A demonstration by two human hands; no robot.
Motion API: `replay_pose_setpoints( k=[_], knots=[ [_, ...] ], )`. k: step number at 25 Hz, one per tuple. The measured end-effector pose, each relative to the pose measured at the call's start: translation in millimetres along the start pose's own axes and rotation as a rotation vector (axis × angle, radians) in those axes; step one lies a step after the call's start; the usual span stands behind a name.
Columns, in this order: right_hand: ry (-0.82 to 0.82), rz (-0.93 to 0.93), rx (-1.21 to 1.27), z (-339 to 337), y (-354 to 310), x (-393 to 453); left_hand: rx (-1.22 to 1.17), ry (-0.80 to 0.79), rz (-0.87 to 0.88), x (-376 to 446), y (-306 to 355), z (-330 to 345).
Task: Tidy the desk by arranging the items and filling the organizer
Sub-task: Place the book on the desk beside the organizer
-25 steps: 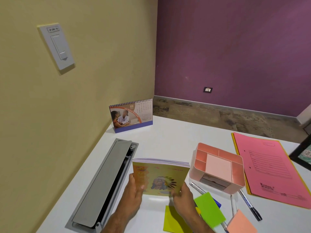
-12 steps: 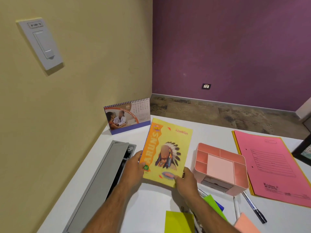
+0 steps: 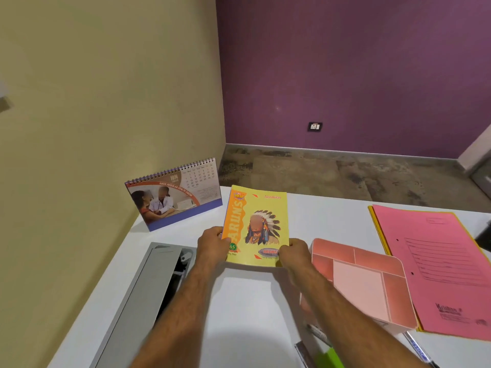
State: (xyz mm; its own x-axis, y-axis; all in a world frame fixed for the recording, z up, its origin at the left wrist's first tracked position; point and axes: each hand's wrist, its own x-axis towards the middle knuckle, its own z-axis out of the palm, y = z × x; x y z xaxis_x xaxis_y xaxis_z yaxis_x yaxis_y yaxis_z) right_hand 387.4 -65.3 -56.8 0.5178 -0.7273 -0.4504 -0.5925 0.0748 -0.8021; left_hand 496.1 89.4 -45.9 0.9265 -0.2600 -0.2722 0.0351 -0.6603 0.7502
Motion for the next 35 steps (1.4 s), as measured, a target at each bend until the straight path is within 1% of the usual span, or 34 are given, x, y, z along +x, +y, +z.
replay_pose_setpoints(
  k=[4, 7, 12, 14, 17, 21, 24, 28, 30, 35],
  knots=[
    [0.041, 0.041, -0.011, 17, 14, 26, 0.018, -0.017, -0.01, 25, -17, 19],
    [0.052, 0.049, -0.066, 27, 19, 32, 0.061, -0.01, 0.005, 36, -25, 27],
    [0.117, -0.014, -0.206, 34, 20, 32, 0.141, 0.034, 0.01, 47, -46, 42],
    [0.133, -0.016, -0.287, 35, 20, 27, 0.225, 0.047, 0.012, 47, -52, 47],
    [0.164, 0.027, -0.407, 34, 19, 18, 0.356, 0.078, 0.029, 39, -49, 49],
    [0.154, 0.001, -0.386, 35, 18, 5, 0.402, 0.097, 0.059, 21, -45, 48],
    [0.143, -0.148, -0.37, 35, 20, -15, 0.413, 0.119, 0.155, 2, -44, 46],
    [0.131, -0.456, -0.352, 29, 21, -43, 0.405, 0.144, 0.28, -29, -34, 44],
    [0.095, -0.536, -0.368, 22, 23, -55, 0.41, 0.143, 0.318, -46, -24, 41],
    [0.017, -0.648, -0.3, -15, 34, -99, 0.379, 0.102, 0.382, -90, -7, 32]
  ],
)
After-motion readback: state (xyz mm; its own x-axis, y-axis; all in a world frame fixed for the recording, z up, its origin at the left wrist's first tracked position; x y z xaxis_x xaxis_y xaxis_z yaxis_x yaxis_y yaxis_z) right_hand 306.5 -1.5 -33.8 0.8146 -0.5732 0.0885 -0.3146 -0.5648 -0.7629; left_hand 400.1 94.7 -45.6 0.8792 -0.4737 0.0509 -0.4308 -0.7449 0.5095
